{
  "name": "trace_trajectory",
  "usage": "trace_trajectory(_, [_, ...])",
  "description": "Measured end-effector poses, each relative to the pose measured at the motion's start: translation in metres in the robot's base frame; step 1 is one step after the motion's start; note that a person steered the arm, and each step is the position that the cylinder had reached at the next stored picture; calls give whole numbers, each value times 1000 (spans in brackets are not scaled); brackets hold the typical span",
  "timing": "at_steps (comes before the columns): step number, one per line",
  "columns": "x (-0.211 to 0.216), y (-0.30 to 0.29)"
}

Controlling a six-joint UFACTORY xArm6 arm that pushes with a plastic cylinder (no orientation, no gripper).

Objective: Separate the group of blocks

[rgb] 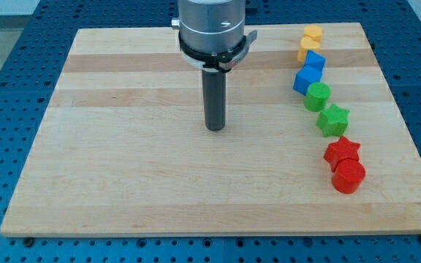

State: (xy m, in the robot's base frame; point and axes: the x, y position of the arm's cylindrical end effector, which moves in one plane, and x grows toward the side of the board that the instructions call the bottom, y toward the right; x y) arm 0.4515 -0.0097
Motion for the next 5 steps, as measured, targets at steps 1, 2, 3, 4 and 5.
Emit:
trace_trajectory(1, [-1, 0])
trace_trajectory(2, [-22, 0])
trace_trajectory(3, [-62, 0])
trace_trajectory(4, [-110, 0])
trace_trajectory(5, [-161, 11])
